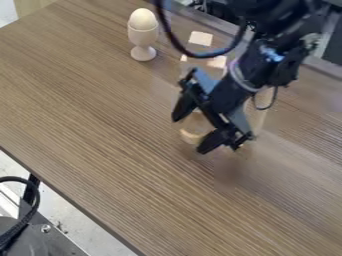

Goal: Take the circle with hole and put it on table

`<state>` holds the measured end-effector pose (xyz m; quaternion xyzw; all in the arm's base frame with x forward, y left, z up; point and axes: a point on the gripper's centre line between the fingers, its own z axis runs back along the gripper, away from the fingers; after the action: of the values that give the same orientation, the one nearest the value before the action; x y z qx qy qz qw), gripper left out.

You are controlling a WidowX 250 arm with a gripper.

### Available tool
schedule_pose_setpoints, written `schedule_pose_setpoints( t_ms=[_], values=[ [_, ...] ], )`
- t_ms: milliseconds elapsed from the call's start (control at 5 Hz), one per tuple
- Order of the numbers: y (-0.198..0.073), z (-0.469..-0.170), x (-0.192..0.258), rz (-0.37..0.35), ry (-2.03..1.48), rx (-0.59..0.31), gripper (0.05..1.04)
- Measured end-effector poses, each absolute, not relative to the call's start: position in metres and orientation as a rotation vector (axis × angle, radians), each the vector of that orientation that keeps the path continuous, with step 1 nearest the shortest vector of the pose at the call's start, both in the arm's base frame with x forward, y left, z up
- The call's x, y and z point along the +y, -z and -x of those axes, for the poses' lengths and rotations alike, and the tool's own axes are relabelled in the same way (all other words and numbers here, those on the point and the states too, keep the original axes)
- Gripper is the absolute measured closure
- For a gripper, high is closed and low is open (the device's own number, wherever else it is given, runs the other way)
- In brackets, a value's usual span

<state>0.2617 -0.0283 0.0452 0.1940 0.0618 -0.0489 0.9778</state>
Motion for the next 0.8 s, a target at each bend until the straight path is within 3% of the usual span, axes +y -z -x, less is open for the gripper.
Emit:
schedule_pose_setpoints(
  t_ms=[600,800],
  values=[
    [-0.02,-0.26,-0.014,-0.373,0.116,0.279,0.314],
    [-0.016,-0.262,-0.015,-0.374,0.124,0.316,0.248]
  ],
)
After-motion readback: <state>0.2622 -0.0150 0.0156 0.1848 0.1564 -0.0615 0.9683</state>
